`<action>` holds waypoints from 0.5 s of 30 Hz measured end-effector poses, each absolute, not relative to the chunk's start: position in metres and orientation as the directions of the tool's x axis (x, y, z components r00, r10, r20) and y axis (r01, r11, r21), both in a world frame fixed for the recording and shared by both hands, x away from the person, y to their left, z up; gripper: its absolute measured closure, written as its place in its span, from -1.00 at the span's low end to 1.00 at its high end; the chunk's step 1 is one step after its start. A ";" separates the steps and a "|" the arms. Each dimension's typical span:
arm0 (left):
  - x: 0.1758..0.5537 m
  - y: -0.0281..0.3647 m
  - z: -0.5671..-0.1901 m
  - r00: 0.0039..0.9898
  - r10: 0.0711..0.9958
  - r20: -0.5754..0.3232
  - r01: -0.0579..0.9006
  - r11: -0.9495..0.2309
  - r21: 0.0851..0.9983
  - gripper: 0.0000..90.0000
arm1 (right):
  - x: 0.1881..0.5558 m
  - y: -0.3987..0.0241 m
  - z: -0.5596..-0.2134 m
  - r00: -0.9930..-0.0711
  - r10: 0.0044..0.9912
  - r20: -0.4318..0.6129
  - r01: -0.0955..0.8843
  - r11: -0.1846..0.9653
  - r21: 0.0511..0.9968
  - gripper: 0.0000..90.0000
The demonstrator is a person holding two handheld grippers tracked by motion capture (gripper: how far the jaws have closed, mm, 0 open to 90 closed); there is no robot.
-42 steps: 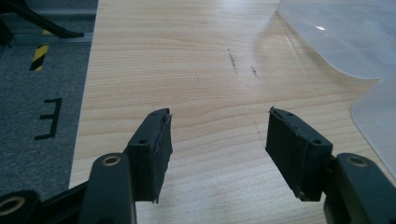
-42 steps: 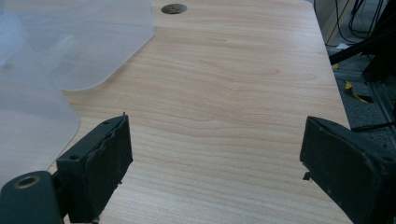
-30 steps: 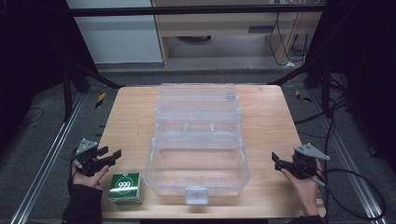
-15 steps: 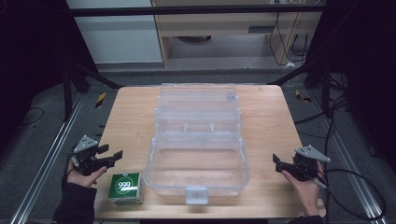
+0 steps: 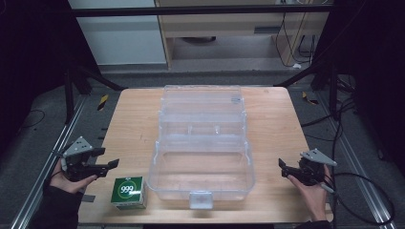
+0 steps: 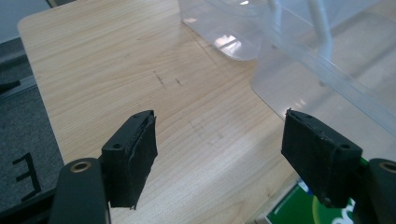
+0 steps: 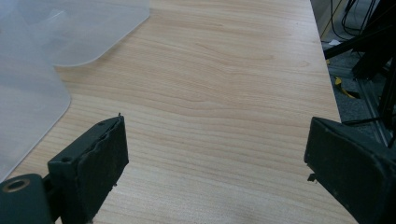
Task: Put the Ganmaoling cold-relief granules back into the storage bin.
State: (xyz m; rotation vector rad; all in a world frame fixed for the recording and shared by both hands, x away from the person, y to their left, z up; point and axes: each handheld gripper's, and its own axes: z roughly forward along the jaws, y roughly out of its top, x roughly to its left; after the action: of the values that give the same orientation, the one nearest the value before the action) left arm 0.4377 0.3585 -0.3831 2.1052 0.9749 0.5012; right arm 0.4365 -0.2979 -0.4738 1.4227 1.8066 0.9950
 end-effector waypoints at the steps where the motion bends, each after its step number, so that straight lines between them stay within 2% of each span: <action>1: 0.438 0.358 -0.383 0.633 0.773 0.037 0.480 -0.429 0.765 -0.44 | 0.437 -0.298 -0.474 -0.223 0.975 -0.021 0.503 0.134 0.854 -0.86; 7: 0.434 0.351 -0.371 0.734 0.676 0.064 0.427 -0.534 0.730 -0.50 | 0.437 -0.299 -0.474 -0.221 0.975 -0.018 0.507 0.130 0.852 -0.86; 10: 0.434 0.349 -0.368 0.772 0.634 0.041 0.415 -0.553 0.722 -0.54 | 0.436 -0.299 -0.474 -0.223 0.975 -0.013 0.508 0.128 0.852 -0.87; 15: 0.433 0.344 -0.366 0.826 0.561 0.058 0.381 -0.631 0.676 -0.56 | 0.437 -0.299 -0.475 -0.229 0.973 -0.017 0.511 0.135 0.849 -0.88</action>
State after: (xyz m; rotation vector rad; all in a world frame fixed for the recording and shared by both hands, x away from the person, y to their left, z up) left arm 0.4327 0.3443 -0.3665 2.3257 0.6861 0.3452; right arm 0.4369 -0.2991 -0.4751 1.4269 1.8197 0.9943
